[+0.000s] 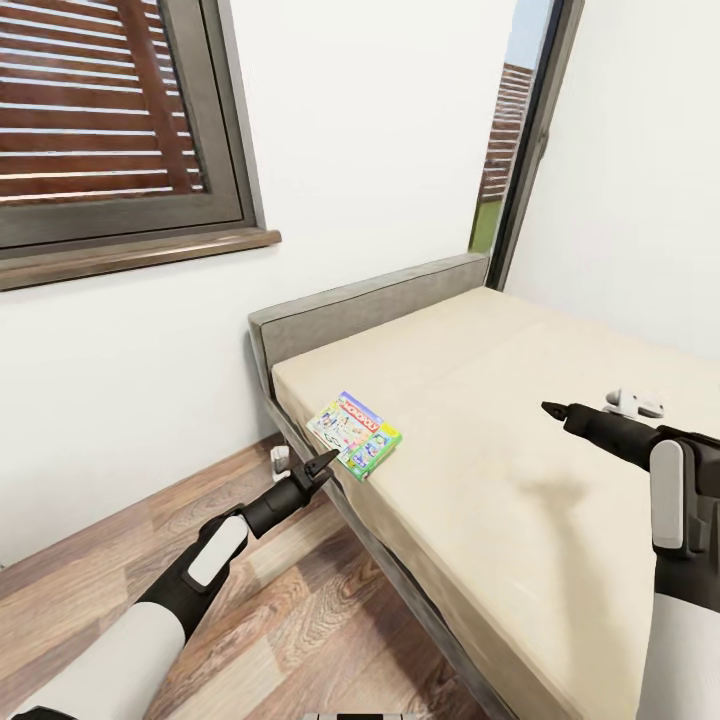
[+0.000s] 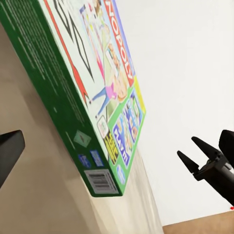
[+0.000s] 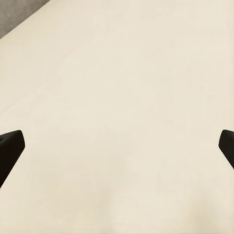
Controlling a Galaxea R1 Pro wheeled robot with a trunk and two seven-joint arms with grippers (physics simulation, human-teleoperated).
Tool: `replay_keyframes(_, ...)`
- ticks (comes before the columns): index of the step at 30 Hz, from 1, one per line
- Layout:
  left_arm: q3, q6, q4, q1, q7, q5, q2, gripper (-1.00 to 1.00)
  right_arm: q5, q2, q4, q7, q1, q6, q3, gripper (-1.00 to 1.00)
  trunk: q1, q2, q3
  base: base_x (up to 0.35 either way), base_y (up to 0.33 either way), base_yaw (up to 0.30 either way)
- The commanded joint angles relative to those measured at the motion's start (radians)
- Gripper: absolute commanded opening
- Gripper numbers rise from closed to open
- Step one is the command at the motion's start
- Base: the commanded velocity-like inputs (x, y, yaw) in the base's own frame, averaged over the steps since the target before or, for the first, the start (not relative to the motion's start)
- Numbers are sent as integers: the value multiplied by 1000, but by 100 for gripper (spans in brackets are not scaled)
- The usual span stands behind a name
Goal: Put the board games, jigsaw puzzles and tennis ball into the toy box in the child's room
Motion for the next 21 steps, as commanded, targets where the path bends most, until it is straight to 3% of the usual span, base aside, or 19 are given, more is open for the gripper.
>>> replay_keyframes(1,-3,8,0,0,-1,11,2,100,-2,0,-1,2,0,5,-1,100,0,0,-1,0,0,-5)
replay_keyframes(21,-3,-4,0,0,-24,9,6,100,-2,2,-7,2,4,5,3,100,0,0,-1,0,0,-2)
